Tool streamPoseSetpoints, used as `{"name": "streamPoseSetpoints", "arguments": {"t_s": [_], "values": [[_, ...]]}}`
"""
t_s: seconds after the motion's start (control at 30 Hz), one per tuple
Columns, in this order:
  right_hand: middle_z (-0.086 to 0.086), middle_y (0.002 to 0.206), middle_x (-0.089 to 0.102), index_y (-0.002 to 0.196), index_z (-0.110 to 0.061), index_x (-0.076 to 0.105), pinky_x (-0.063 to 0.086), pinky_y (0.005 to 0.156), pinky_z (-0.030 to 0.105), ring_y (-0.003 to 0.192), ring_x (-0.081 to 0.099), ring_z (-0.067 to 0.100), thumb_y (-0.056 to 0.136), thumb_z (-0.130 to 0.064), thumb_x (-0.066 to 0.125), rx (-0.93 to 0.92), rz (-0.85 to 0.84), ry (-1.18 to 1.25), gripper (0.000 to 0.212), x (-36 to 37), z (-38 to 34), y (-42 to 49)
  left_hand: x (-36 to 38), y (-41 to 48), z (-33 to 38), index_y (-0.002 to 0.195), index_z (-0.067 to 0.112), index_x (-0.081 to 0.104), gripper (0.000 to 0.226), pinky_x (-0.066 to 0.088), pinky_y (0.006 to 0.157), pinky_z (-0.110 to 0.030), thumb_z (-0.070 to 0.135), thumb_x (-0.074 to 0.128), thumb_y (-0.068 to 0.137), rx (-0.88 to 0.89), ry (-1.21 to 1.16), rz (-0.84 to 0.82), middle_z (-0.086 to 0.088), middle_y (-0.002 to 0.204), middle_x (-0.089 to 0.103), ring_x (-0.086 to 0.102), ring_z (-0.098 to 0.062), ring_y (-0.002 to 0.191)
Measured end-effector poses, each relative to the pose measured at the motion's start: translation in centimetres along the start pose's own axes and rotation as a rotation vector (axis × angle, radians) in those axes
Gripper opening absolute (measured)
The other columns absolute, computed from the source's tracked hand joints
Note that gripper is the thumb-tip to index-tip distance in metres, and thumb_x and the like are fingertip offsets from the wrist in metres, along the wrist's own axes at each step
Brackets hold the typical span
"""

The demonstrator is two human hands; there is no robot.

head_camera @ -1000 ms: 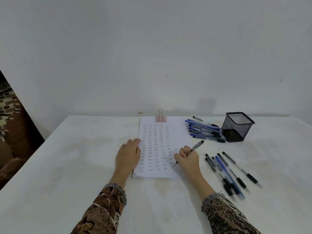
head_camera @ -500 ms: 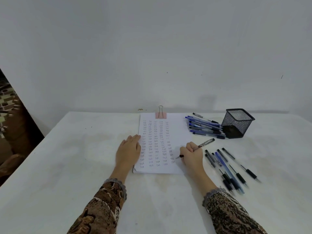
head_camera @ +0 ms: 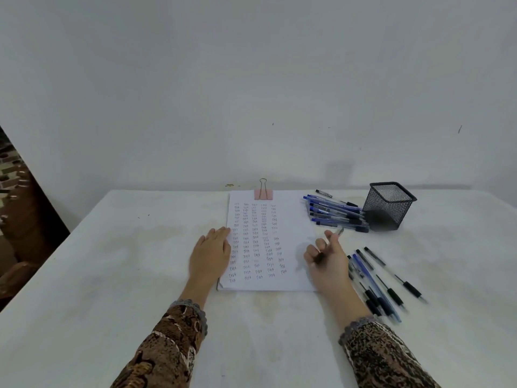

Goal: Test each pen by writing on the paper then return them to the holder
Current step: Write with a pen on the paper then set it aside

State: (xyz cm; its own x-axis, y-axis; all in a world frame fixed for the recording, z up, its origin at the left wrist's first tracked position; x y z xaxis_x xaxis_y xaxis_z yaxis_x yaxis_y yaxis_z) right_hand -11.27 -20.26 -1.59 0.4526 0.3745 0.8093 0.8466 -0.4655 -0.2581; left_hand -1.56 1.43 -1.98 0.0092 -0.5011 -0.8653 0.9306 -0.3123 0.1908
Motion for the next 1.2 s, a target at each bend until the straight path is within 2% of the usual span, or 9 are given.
{"name": "streamPoseSetpoints", "arguments": {"t_s": [0.07, 0.13, 0.27, 0.47, 0.57, 0.7, 0.83, 1.1, 1.2], "values": [[-0.006, 0.054, 0.047, 0.09, -0.019, 0.052, 0.035, 0.041, 0.017, 0.043, 0.037, 0.01, 0.091, -0.023, 0.049, -0.015, -0.013, 0.081, 0.005, -0.2, -0.3, 0.2, 0.0, 0.0, 0.0, 0.141, 0.018, 0.035, 0.043, 0.014, 0.116, -0.031, 0.019, 0.027, 0.099, -0.002, 0.004, -0.003, 0.002, 0.149, 0.034, 0.023, -0.014, 0.14], [-0.007, 0.053, 0.044, 0.091, -0.019, 0.054, 0.028, 0.034, 0.015, 0.037, 0.031, 0.007, 0.08, -0.025, 0.058, -0.004, -0.021, 0.156, 0.013, -0.6, -0.5, 0.3, 0.0, 0.1, 0.1, 0.141, 0.018, 0.035, 0.043, 0.014, 0.115, -0.03, 0.019, 0.027, 0.099, -0.003, 0.01, 0.001, 0.002, 0.149, 0.033, 0.023, -0.014, 0.14], [-0.008, 0.047, 0.037, 0.09, -0.022, 0.05, 0.019, 0.028, 0.013, 0.031, 0.024, 0.004, 0.098, -0.031, 0.041, -0.012, 0.058, 0.139, 0.015, -1.0, -0.7, 0.3, -0.1, 0.0, 0.1, 0.141, 0.019, 0.035, 0.043, 0.013, 0.115, -0.029, 0.019, 0.028, 0.099, -0.015, 0.005, 0.009, 0.003, 0.149, 0.034, 0.024, -0.014, 0.14], [-0.009, 0.045, 0.032, 0.096, -0.024, 0.055, 0.017, 0.031, 0.013, 0.031, 0.021, 0.003, 0.1, -0.029, 0.038, -0.154, 0.118, 0.01, 0.018, -0.7, -0.8, -0.2, 0.1, 0.1, -0.1, 0.141, 0.02, 0.035, 0.043, 0.014, 0.116, -0.03, 0.019, 0.027, 0.099, -0.023, 0.003, -0.001, 0.004, 0.149, 0.033, 0.022, -0.014, 0.141], [-0.006, 0.057, 0.04, 0.095, -0.026, 0.057, 0.022, 0.036, 0.014, 0.035, 0.025, 0.004, 0.099, -0.025, 0.044, -0.281, 0.196, -0.306, 0.013, -0.2, -3.4, -0.6, 0.1, 0.1, -0.1, 0.141, 0.019, 0.035, 0.043, 0.014, 0.116, -0.031, 0.019, 0.028, 0.099, -0.019, -0.003, -0.004, 0.003, 0.149, 0.034, 0.023, -0.014, 0.141], [0.006, 0.09, 0.057, 0.118, -0.021, 0.056, 0.042, 0.056, 0.027, 0.063, 0.05, 0.017, 0.093, -0.012, 0.046, -0.57, 0.369, -1.234, 0.029, -0.8, -9.5, -1.3, 0.0, 0.0, 0.1, 0.141, 0.019, 0.036, 0.043, 0.016, 0.115, -0.031, 0.019, 0.028, 0.099, -0.017, -0.005, 0.008, 0.003, 0.148, 0.035, 0.023, -0.015, 0.141], [0.012, 0.12, 0.054, 0.119, -0.019, 0.061, 0.048, 0.08, 0.036, 0.097, 0.057, 0.031, 0.087, -0.013, 0.052, -0.355, 0.46, -1.845, 0.034, -4.1, -12.0, -0.6, -0.1, 0.0, 0.2, 0.142, 0.018, 0.034, 0.043, 0.015, 0.116, -0.03, 0.019, 0.027, 0.099, -0.022, -0.007, 0.005, 0.003, 0.149, 0.033, 0.022, -0.014, 0.141], [0.006, 0.126, 0.051, 0.116, -0.028, 0.059, 0.043, 0.092, 0.038, 0.112, 0.048, 0.029, 0.09, -0.023, 0.05, -0.285, 0.494, -2.084, 0.027, -5.4, -12.4, -0.8, 0.0, 0.1, 0.0, 0.142, 0.019, 0.034, 0.043, 0.015, 0.116, -0.031, 0.02, 0.027, 0.099, -0.025, -0.003, -0.004, 0.003, 0.15, 0.032, 0.021, -0.015, 0.142], [0.009, 0.127, 0.051, 0.116, -0.023, 0.057, 0.044, 0.096, 0.039, 0.112, 0.05, 0.031, 0.091, -0.022, 0.048, -0.193, 0.396, -2.037, 0.027, -6.1, -12.6, -0.1, 0.0, 0.1, 0.0, 0.141, 0.019, 0.037, 0.042, 0.017, 0.115, -0.032, 0.019, 0.029, 0.099, -0.025, -0.009, 0.011, 0.003, 0.148, 0.035, 0.023, -0.015, 0.141]]}}
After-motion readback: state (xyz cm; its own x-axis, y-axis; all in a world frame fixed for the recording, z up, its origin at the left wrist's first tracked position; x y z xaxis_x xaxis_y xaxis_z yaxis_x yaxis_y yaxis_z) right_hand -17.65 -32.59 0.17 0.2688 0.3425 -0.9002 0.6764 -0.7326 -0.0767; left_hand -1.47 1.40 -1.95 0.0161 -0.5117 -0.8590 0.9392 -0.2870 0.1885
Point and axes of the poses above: each hand's wrist, its own y-axis towards the middle knuckle, its own x-axis out of the palm, z = x × y, the point moved 3 cm from there along y, towards the middle knuckle
